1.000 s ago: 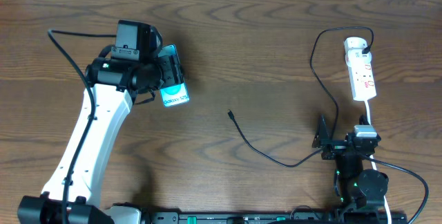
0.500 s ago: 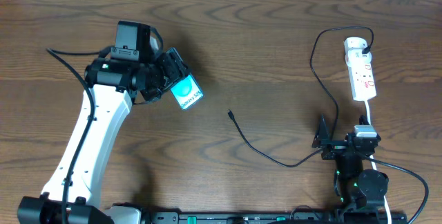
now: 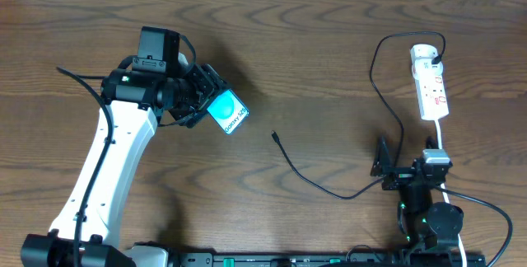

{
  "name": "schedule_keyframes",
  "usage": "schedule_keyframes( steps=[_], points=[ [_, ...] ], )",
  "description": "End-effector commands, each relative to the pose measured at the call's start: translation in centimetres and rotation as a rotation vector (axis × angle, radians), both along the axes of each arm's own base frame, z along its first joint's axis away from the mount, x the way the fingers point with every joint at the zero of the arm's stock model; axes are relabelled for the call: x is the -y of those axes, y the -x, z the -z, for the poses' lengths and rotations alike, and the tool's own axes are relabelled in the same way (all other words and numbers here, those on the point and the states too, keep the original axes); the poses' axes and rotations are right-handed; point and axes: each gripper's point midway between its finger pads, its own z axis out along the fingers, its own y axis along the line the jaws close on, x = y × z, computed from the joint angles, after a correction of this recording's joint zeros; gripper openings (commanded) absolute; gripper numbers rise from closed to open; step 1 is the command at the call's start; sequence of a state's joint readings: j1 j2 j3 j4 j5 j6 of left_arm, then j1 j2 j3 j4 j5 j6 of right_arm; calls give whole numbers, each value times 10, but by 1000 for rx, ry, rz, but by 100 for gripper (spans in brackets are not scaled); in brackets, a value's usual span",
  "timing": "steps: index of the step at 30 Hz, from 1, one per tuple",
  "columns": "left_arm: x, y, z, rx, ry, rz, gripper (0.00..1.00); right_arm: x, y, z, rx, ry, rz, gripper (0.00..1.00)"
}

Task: Plug charger to phone and switch on socket
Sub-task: 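Lift the phone with the left gripper and tilt it upright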

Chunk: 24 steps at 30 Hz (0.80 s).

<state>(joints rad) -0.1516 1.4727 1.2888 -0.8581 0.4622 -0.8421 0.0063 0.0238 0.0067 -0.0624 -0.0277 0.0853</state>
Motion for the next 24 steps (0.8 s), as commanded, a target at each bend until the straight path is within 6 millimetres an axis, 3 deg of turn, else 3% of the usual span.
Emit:
schedule_keyframes(
  steps=[1,10,14,18,24],
  points=[
    [2,3,-8,-11,41,-36,7,-30,4,-1,-22,-188,-157,99],
    [3,2,-8,-21,57,-61,7,-38,6,-18,-86,-243,-197,99],
    [13,5,-15,-75,160,-103,7,-38,2,-24,-173,-188,-195,99],
    [25,11,-34,-163,369,-117,7,-38,-13,-20,-298,-159,-191,99],
    [39,26,-84,-242,729,-9,8,-39,-31,11,-464,-174,-178,99]
  ],
)
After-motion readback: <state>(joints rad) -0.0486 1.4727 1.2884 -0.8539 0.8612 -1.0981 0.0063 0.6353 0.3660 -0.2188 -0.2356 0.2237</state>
